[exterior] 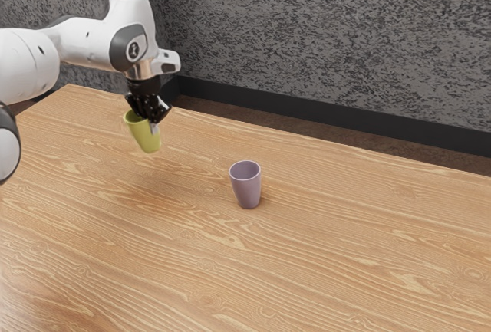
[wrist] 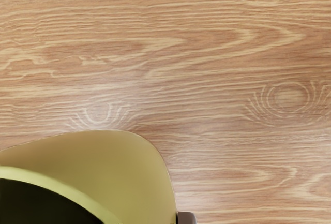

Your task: Place the left cup onto the right cup

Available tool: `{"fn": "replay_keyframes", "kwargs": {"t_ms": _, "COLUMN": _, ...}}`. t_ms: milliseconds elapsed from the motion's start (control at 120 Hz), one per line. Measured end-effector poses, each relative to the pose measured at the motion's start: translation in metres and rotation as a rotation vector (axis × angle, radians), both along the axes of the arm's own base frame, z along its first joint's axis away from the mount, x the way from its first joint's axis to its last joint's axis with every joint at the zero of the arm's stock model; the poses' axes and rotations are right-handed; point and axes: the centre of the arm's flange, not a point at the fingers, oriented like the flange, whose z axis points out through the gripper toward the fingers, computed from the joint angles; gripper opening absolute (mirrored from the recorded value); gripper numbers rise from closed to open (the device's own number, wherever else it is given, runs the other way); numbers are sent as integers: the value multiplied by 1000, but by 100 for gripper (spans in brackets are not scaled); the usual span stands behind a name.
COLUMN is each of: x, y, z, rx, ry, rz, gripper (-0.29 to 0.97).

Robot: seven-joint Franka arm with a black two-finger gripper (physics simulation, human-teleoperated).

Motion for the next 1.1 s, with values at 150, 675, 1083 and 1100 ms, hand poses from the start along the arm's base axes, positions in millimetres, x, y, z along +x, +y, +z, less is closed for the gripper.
{"fn": "replay_keyframes", "kwargs": {"t_ms": 150, "x": 6, "y": -32, "z": 12, "rx": -14, "ry": -10, "rz": -34, "gripper": -11}}
{"fn": "replay_keyframes", "kwargs": {"t_ms": 675, "x": 10, "y": -130, "z": 17, "rx": -53, "ry": 18, "rz": -78, "gripper": -11}}
{"fn": "replay_keyframes", "kwargs": {"t_ms": 1083, "x": 26, "y": -185, "z": 10, "rx": -38, "ry": -5, "rz": -90, "gripper": -11}}
{"fn": "replay_keyframes", "kwargs": {"t_ms": 1100, "x": 28, "y": -186, "z": 10, "rx": -36, "ry": -8, "rz": -90, "gripper": -11}}
